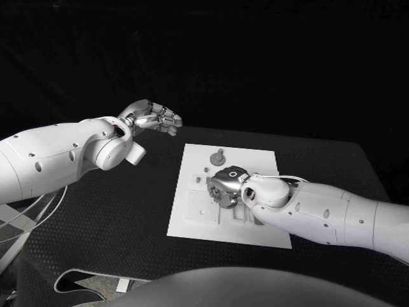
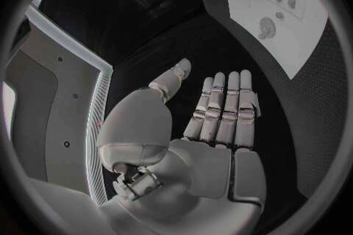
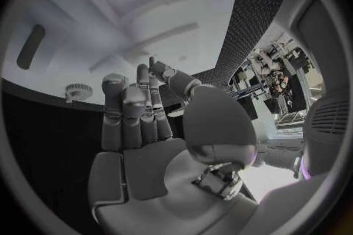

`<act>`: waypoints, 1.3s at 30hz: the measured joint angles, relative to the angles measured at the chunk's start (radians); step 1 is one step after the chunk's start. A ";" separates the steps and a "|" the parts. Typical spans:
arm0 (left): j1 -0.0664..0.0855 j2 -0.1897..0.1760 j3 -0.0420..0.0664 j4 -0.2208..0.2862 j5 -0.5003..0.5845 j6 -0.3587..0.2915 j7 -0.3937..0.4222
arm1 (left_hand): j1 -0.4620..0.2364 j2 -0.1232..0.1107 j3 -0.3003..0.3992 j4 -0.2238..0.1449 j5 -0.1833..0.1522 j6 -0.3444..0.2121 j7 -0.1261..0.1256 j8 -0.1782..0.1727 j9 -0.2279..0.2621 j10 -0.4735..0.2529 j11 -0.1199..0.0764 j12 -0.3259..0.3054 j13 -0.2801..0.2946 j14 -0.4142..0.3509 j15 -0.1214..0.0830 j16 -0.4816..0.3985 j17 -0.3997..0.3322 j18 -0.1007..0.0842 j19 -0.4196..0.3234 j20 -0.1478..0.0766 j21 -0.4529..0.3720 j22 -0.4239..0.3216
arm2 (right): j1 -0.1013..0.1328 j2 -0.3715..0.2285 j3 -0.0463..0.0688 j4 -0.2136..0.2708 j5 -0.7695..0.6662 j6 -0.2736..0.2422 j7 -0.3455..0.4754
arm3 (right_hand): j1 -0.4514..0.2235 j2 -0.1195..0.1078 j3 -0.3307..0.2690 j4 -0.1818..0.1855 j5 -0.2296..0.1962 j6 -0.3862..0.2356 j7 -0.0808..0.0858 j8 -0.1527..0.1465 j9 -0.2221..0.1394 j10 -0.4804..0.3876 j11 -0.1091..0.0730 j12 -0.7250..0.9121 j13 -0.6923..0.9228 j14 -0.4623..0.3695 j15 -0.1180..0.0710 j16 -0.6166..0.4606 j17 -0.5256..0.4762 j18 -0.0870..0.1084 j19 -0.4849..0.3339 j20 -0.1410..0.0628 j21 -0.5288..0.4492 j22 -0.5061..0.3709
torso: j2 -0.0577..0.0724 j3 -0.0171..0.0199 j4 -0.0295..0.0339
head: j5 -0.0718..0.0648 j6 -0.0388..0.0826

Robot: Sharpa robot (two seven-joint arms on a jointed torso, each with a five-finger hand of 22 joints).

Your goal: Assemble the parts on the task board

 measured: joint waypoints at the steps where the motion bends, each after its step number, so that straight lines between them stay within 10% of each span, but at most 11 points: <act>1: 0.000 0.000 0.000 0.000 0.000 0.000 0.000 | 0.000 0.000 0.000 0.000 0.000 0.000 0.000 0.000 0.000 0.000 0.000 0.000 0.000 0.000 0.000 0.000 0.000 0.000 0.000 0.000 0.000 0.000 | -0.001 0.001 0.000 -0.002 0.000 0.000 0.000 | 0.000 0.000 0.000 0.000 0.000 0.000 0.000 0.000 0.000 0.000 0.000 0.000 0.000 0.000 0.000 0.000 0.000 0.000 0.000 0.000 0.000 0.000 | 0.000 0.0001 0.0000 | 0.000 0.000; 39: 0.000 0.004 0.000 -0.003 -0.001 0.000 0.000 | 0.000 0.000 0.000 0.000 0.000 -0.006 0.001 0.000 -0.001 0.003 -0.004 0.000 -0.002 0.000 0.000 0.000 0.001 -0.009 0.000 0.000 0.000 0.000 | -0.018 0.028 0.000 -0.037 -0.011 -0.013 0.003 | 0.001 0.001 -0.002 -0.002 0.005 0.000 0.000 0.000 0.001 0.000 0.000 0.001 0.000 0.000 0.000 -0.004 0.001 0.000 0.000 -0.004 0.000 0.000 | 0.000 0.0002 -0.0006 | 0.007 0.000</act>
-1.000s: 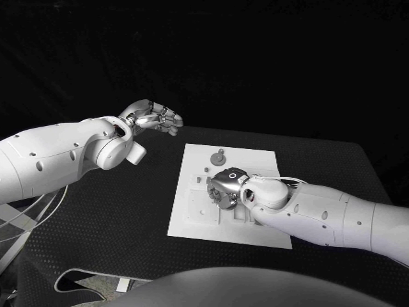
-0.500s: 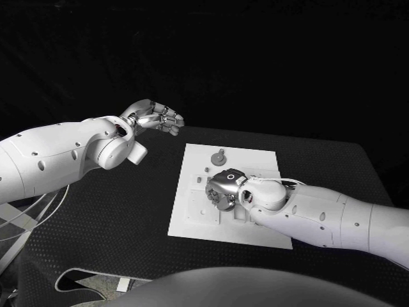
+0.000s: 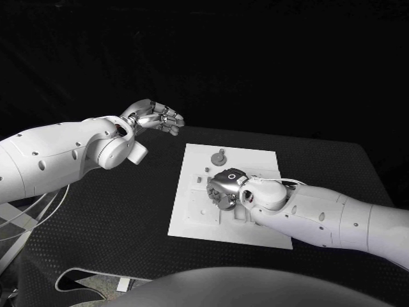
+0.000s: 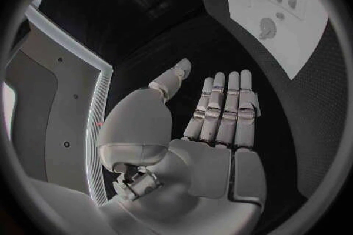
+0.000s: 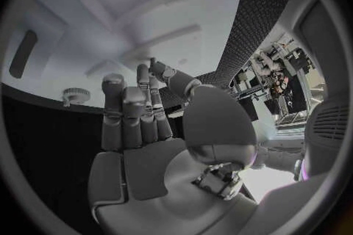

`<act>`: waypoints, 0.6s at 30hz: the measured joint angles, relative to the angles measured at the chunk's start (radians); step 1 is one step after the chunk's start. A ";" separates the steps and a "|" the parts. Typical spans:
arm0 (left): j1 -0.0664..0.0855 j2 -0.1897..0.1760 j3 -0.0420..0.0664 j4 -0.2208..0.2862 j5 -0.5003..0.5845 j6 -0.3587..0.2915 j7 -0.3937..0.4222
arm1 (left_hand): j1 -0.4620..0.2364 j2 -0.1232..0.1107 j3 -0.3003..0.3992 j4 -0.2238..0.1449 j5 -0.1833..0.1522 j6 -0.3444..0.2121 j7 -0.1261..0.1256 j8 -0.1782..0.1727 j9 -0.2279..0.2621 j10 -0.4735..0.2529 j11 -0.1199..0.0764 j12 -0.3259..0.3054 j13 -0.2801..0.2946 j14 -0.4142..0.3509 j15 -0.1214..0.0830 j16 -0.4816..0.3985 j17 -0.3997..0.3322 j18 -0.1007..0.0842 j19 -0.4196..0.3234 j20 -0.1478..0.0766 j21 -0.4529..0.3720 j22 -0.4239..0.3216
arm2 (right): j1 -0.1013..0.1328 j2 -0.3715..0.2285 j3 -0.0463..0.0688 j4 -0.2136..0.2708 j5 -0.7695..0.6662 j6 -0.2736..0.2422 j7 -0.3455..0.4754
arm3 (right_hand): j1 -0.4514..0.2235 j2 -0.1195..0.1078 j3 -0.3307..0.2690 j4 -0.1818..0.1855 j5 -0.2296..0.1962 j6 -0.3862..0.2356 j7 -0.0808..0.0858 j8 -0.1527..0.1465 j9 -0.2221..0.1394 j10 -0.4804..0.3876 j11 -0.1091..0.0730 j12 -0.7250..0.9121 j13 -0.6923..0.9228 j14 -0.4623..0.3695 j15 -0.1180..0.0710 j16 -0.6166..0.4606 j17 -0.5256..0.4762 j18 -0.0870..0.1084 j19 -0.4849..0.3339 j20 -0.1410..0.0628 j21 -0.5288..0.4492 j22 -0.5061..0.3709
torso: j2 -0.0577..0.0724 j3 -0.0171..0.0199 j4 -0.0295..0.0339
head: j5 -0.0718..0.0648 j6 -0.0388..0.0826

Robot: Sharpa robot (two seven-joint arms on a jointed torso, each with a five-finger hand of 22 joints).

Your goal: Assemble the parts on the task board

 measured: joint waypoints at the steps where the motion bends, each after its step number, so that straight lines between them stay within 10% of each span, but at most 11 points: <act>1: 0.000 0.000 0.000 0.000 0.000 0.000 0.000 | 0.000 0.000 0.000 0.000 0.000 0.000 0.000 0.000 0.000 0.000 0.000 0.000 0.000 0.000 0.000 0.000 0.000 0.000 0.000 0.000 0.000 0.000 | 0.000 0.000 0.000 0.000 0.000 -0.002 0.000 | 0.000 0.000 0.000 0.000 0.000 0.000 0.000 0.000 0.000 0.000 0.000 0.000 0.000 0.000 0.000 0.000 0.000 0.000 0.000 0.000 0.000 0.000 | 0.000 0.0001 0.0000 | 0.000 0.000; 18: 0.000 0.000 0.000 -0.001 0.000 0.000 0.000 | 0.000 0.000 0.000 0.000 0.000 0.000 0.000 0.000 -0.001 0.000 0.000 0.000 -0.001 0.000 0.000 0.000 0.001 0.002 0.000 0.000 0.000 0.000 | -0.004 0.006 -0.001 -0.003 0.005 0.002 -0.001 | 0.000 0.000 0.002 0.002 -0.001 0.000 0.000 -0.001 -0.002 0.000 0.000 0.000 0.002 0.000 0.000 0.000 0.001 0.000 0.000 0.001 0.000 0.000 | 0.000 0.0001 -0.0006 | 0.000 0.000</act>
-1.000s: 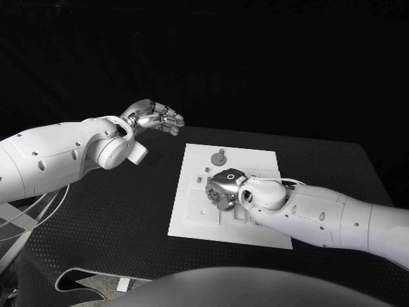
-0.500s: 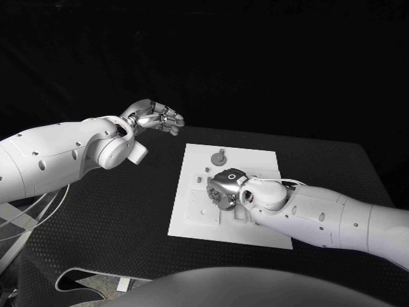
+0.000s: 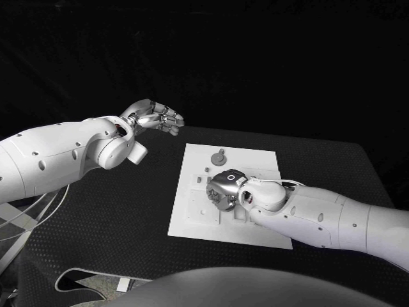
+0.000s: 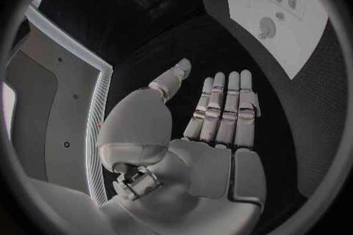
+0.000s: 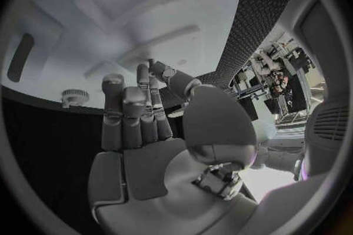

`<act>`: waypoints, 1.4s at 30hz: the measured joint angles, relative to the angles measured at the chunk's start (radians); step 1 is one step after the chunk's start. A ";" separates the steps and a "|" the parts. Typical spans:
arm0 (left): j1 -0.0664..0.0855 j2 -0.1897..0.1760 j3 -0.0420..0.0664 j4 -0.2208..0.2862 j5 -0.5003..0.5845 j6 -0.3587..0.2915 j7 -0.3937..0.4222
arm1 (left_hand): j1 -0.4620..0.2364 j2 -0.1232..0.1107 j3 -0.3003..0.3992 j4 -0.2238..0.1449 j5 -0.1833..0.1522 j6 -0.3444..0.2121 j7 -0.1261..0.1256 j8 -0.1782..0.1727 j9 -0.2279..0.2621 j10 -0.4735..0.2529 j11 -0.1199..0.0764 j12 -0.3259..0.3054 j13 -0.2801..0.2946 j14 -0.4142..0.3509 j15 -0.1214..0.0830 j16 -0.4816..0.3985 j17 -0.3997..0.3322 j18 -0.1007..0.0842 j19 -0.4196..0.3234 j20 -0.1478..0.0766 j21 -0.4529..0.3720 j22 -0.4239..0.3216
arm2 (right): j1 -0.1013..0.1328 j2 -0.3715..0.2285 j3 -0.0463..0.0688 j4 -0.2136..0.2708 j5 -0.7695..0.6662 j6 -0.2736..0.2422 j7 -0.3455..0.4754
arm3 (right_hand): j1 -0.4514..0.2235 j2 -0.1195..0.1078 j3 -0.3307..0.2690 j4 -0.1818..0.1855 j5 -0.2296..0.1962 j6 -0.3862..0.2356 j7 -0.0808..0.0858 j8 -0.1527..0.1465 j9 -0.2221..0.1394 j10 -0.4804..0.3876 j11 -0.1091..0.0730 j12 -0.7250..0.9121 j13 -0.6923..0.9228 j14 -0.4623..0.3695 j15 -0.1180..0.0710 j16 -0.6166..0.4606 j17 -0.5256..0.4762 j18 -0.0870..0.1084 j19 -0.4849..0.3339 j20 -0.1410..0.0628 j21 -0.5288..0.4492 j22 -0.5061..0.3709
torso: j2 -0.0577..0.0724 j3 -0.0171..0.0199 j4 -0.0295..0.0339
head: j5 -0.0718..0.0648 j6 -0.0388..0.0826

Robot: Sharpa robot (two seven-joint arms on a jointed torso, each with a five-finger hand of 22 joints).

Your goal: Assemble the parts on the task board

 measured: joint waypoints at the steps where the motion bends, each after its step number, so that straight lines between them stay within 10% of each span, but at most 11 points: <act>1: 0.000 0.000 0.000 0.000 0.000 0.000 0.000 | 0.000 0.000 0.000 0.000 0.000 0.000 0.000 0.000 0.000 0.000 0.000 0.000 0.000 0.000 0.000 0.000 0.000 0.005 0.000 0.000 0.000 0.000 | 0.000 0.000 0.000 0.000 0.001 0.001 0.000 | 0.000 0.000 0.000 0.000 0.000 0.000 0.000 0.000 0.000 0.000 0.000 0.000 0.000 0.000 0.000 0.000 0.000 0.000 0.000 0.000 0.000 0.000 | 0.000 -0.0002 0.0001 | 0.000 0.000; 13: 0.000 -0.001 0.000 0.001 0.000 0.000 -0.001 | 0.000 0.000 0.000 0.000 0.000 0.000 0.000 0.000 0.000 0.000 0.000 0.000 0.000 0.000 0.000 -0.004 0.001 0.007 0.000 0.000 0.000 -0.001 | 0.001 0.004 0.001 -0.007 0.024 0.011 0.002 | -0.011 -0.011 0.000 0.000 -0.004 -0.018 0.016 -0.007 0.001 0.011 0.003 -0.021 -0.004 -0.007 0.007 -0.005 0.002 0.000 -0.002 -0.006 0.000 0.000 | 0.000 -0.0006 -0.0001 | -0.001 0.000; 23: 0.000 -0.002 0.000 0.001 0.000 0.000 -0.003 | 0.000 0.000 0.000 0.000 0.000 0.001 0.001 0.000 0.000 0.000 0.000 0.000 0.000 0.000 0.000 -0.004 0.001 0.006 0.000 0.000 0.000 -0.001 | -0.001 0.001 -0.001 -0.014 0.066 -0.005 0.012 | -0.030 -0.101 -0.082 0.004 -0.003 -0.187 0.067 -0.093 -0.048 -0.149 0.081 -0.120 -0.059 -0.091 0.080 -0.009 0.017 -0.016 -0.064 0.020 -0.028 0.000 | 0.000 0.0000 -0.0009 | -0.005 0.000; 35: 0.000 -0.008 0.000 0.000 0.000 0.000 -0.009 | 0.000 0.000 0.000 0.000 0.000 0.001 0.001 0.000 -0.001 0.000 0.000 0.000 -0.001 0.000 0.000 -0.004 0.001 0.004 0.000 0.000 0.000 -0.001 | 0.007 -0.057 -0.001 0.043 0.083 -0.037 0.015 | -0.029 -0.116 -0.089 0.005 -0.003 -0.201 0.067 -0.093 -0.052 -0.169 0.093 -0.120 -0.071 -0.103 0.093 -0.009 0.018 -0.016 -0.074 0.030 -0.033 0.000 | 0.000 0.0007 -0.0017 | -0.008 0.000; 42: 0.000 -0.016 0.000 0.000 0.000 0.000 -0.010 | 0.000 0.000 0.000 0.000 0.000 0.001 0.001 0.000 -0.001 0.000 0.000 -0.004 -0.001 0.000 0.000 -0.004 0.002 0.002 0.000 0.000 0.000 -0.001 | 0.062 -0.145 0.058 0.136 0.095 -0.078 0.013 | -0.029 -0.116 -0.089 0.005 -0.003 -0.183 0.069 -0.074 -0.052 -0.146 0.078 -0.098 -0.071 -0.085 0.075 0.005 0.014 -0.016 -0.055 0.023 -0.032 0.000 | -0.001 0.0015 -0.0031 | -0.015 0.000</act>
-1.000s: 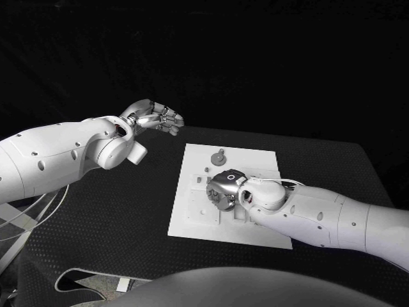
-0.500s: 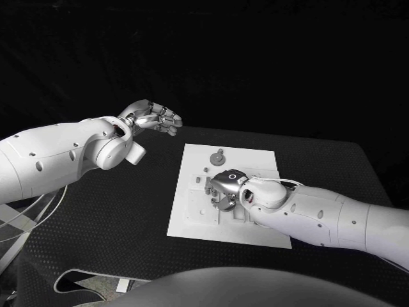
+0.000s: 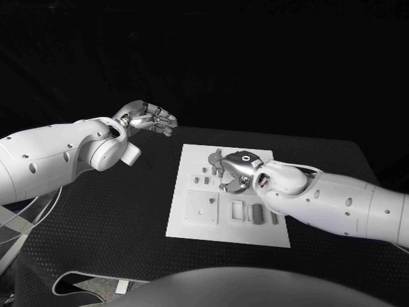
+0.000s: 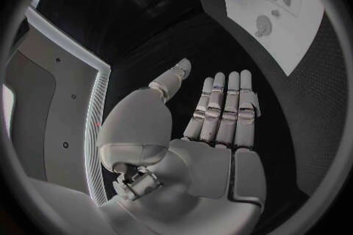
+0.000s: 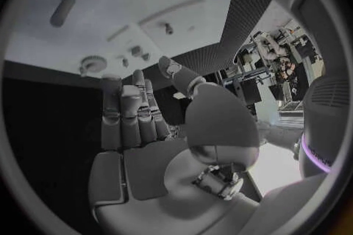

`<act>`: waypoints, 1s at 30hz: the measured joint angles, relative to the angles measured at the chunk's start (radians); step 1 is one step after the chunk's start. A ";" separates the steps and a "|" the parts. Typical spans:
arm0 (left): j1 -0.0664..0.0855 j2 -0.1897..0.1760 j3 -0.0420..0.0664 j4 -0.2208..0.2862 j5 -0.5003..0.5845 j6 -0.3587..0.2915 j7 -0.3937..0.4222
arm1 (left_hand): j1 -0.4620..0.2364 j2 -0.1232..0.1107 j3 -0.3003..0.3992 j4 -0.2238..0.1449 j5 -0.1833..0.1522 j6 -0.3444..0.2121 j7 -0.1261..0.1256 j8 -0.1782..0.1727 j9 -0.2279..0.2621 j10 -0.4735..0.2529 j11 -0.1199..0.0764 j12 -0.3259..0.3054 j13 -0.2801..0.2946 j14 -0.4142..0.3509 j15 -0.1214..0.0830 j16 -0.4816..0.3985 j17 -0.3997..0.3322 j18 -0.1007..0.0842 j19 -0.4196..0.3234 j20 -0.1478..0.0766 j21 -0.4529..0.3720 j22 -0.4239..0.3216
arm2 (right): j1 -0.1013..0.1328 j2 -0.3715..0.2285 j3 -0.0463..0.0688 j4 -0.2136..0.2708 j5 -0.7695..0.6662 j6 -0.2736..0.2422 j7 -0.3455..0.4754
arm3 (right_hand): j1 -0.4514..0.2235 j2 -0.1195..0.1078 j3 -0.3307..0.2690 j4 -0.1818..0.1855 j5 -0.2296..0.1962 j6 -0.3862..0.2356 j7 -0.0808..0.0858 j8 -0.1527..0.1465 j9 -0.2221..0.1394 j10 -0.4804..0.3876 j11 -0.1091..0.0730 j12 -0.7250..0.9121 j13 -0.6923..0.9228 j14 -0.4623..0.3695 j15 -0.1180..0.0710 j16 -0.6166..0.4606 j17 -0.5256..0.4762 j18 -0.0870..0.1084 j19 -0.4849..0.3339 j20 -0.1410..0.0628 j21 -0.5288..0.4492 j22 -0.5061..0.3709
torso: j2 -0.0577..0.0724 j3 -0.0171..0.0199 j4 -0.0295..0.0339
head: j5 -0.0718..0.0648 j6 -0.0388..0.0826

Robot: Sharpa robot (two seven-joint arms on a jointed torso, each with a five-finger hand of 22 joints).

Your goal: Assemble the parts on the task board

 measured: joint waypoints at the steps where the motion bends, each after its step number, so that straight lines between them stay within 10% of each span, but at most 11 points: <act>1: 0.000 0.000 0.000 0.000 0.000 0.000 0.000 | 0.000 0.000 0.000 0.000 0.000 0.000 0.000 0.000 0.000 0.000 0.000 0.000 0.000 0.000 0.000 0.000 0.000 0.000 0.000 0.000 0.000 0.000 | 0.008 -0.016 0.016 0.015 0.005 -0.006 -0.001 | 0.000 0.000 -0.002 0.002 0.000 0.003 0.001 0.002 0.000 0.008 -0.003 0.004 0.000 0.004 -0.003 0.000 -0.002 0.000 0.005 -0.005 0.003 0.000 | 0.000 0.0001 -0.0006 | -0.002 0.000; 10: 0.000 0.000 0.000 -0.003 0.000 0.000 0.000 | 0.000 0.000 0.003 0.003 0.000 0.000 0.000 0.000 0.000 0.000 0.000 0.000 0.000 0.000 0.000 0.000 0.000 -0.005 0.000 0.000 0.000 0.000 | 0.044 -0.103 0.061 0.072 0.042 -0.021 -0.012 | 0.000 0.000 -0.007 0.012 0.000 0.009 0.002 0.008 -0.003 0.023 -0.012 0.012 0.001 0.021 -0.007 0.000 -0.009 0.000 0.016 -0.009 0.005 0.000 | 0.000 0.0004 -0.0015 | -0.016 0.000; 30: 0.000 0.007 -0.001 -0.013 0.000 0.001 -0.001 | 0.000 0.000 0.003 0.003 0.000 0.000 0.000 0.000 0.000 0.000 0.000 0.000 -0.001 0.000 0.000 0.000 0.001 0.005 0.000 0.000 0.000 0.000 | 0.050 -0.088 0.059 -0.038 0.053 0.123 -0.050 | -0.036 -0.042 -0.012 0.046 0.000 0.012 0.001 0.014 -0.011 0.035 -0.017 0.016 -0.003 0.020 -0.008 0.000 -0.014 0.000 0.016 -0.006 0.005 0.000 | 0.001 -0.0009 0.0049 | -0.030 0.000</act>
